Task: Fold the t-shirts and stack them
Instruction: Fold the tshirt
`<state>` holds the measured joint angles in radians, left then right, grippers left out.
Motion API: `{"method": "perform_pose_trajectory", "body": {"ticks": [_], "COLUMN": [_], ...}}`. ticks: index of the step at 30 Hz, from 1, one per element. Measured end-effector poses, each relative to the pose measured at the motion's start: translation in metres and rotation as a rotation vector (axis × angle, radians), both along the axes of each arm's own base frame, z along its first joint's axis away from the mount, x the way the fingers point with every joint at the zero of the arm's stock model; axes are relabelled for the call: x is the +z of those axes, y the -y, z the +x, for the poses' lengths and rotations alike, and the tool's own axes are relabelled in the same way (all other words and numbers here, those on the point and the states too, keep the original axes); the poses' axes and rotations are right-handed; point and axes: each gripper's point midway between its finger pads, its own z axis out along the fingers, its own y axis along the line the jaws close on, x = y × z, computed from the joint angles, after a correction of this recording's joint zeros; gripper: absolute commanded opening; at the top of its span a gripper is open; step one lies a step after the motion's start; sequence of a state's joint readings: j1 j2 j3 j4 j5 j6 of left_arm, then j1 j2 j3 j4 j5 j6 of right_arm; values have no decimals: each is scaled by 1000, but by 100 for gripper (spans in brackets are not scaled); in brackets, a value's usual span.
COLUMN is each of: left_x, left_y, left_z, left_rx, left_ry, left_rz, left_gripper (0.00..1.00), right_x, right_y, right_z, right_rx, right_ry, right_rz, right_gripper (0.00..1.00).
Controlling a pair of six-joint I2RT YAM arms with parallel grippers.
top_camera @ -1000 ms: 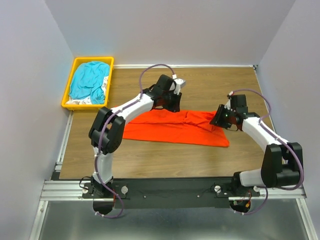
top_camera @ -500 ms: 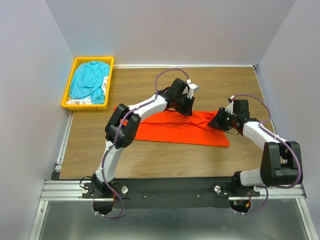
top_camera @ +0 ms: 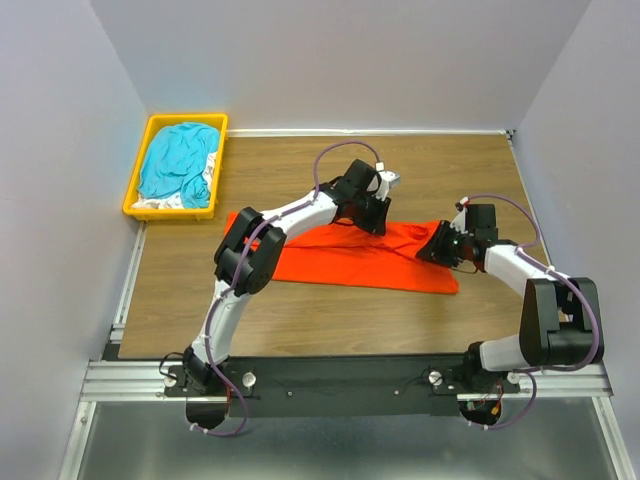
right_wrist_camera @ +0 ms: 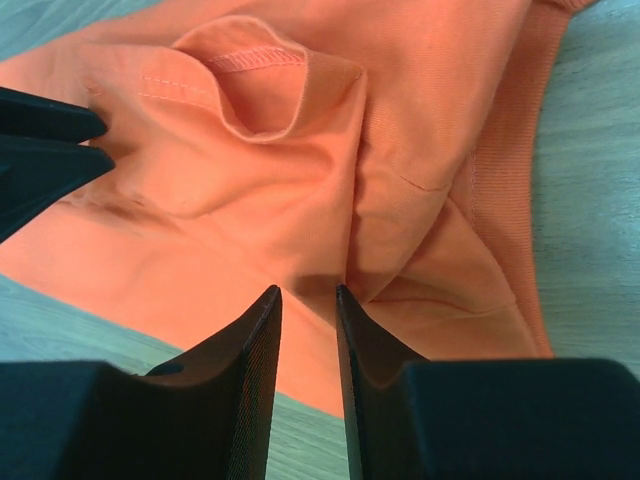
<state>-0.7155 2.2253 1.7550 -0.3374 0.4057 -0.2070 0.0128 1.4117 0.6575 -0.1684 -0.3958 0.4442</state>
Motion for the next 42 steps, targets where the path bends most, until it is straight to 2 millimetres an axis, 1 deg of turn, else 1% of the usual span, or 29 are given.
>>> {"method": "perform_pose_trajectory", "body": {"ticks": [5,8,11,12,15,18,21,25,27,31,32,33,34,37,38,40,42], "left_x": [-18,-27,-29,-29,-29,-29,-29,-30,-31,-32,-32,-32,-31,-29,-26,-18,4], "left_y": [-1,-2,-2,-2,-2,-3,-4,-4,-5,-4,-4,-4,-4,-6,-7,-8,-9], "left_z": [-1,-2,-2,-2,-2,-1,0,0,0,0,0,0,-1,-3,-4,-5,-5], "left_rx": [1,3,3,3,4,6,9,12,13,16,16,15,14,14,14,16,18], "left_ry": [-26,-40,-43,-43,-43,-44,-45,-47,-49,-46,-46,-45,-44,-46,-45,-43,-25], "left_rz": [21,32,35,35,35,35,35,35,37,29,27,25,23,24,23,22,11], "left_gripper": [35,35,35,35,35,35,35,35,35,35,35,35,35,35,35,36,37], "right_x": [-4,-7,-10,-12,-15,-15,-12,-5,-5,-8,-10,-12,-14,-13,-10,-2,8], "right_y": [2,4,5,6,8,9,15,31,35,37,37,37,37,35,34,33,31], "right_z": [-2,-3,-3,-3,-4,-4,-4,-3,-4,-8,-11,-13,-15,-20,-19,-17,-14], "right_rx": [-9,-14,-17,-18,-20,-23,-44,-95,-107,-109,-106,-105,-100,-85,-78,-78,-83], "right_ry": [-9,-13,-20,-25,-33,-30,-24,-18,-28,-57,-72,-83,-94,-118,-119,-111,-92], "right_rz": [-12,-20,-28,-32,-39,-47,-63,-102,-116,-124,-126,-127,-128,-119,-115,-111,-99], "right_gripper": [34,30,22,15,4,1,1,1,1,12,19,23,30,36,39,39,39]}}
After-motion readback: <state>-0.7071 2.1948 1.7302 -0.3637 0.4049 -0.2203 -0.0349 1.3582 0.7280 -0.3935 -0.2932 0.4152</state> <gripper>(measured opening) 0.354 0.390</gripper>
